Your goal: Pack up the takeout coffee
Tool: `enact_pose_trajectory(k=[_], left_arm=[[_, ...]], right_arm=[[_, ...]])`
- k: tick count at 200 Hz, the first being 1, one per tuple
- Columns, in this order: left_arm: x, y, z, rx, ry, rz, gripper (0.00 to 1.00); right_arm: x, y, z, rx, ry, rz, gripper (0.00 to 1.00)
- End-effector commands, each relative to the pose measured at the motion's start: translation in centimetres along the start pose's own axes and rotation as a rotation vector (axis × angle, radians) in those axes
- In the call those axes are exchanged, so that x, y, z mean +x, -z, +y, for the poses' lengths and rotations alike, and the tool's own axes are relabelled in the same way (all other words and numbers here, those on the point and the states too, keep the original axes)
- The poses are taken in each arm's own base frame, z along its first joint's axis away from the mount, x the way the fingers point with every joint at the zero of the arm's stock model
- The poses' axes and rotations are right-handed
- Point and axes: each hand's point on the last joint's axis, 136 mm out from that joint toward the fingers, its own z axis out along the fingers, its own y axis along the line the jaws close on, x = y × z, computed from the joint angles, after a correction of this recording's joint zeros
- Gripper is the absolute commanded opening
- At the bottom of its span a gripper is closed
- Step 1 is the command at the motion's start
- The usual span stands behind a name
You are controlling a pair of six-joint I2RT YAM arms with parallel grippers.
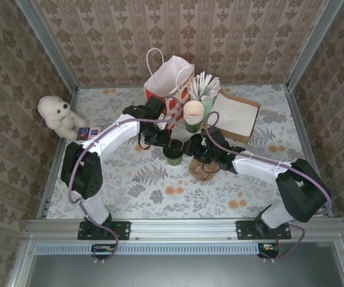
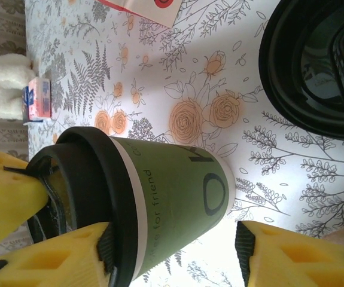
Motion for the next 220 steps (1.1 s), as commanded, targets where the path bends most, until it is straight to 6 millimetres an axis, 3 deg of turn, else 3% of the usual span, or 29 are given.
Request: enact_pose_trajectory(k=[1, 27, 58, 112, 156, 176, 220], left_arm=[[4.2, -2.0, 2.4, -0.126, 0.074, 0.193, 0.00], [3.4, -1.0, 2.8, -0.167, 0.072, 0.160, 0.00], [3.0, -0.9, 2.2, -0.143, 0.068, 0.146, 0.00], [2.1, -1.0, 1.0, -0.120, 0.043, 0.142, 0.00], [2.2, -1.3, 0.6, -0.121, 0.018, 0.155, 0.00], [2.9, -1.9, 0.9, -0.125, 0.022, 0.181, 0.00], [4.7, -3.3, 1.9, -0.141, 0.040, 0.227, 0.00]], right_arm=[[-0.5, 1.4, 3.5, -0.136, 0.093, -0.012, 0.65], [0.3, 1.9, 5.2, -0.245, 0.191, -0.026, 0.76], [1.6, 0.9, 5.0, -0.208, 0.295, 0.011, 0.83], [2.8, -0.9, 4.3, -0.160, 0.331, 0.037, 0.88], [2.1, -1.6, 1.0, -0.001, 0.299, -0.020, 0.88], [2.8, -2.1, -1.3, 0.073, 0.303, -0.005, 0.87], [4.6, -2.3, -4.1, 0.139, 0.362, 0.020, 0.86]])
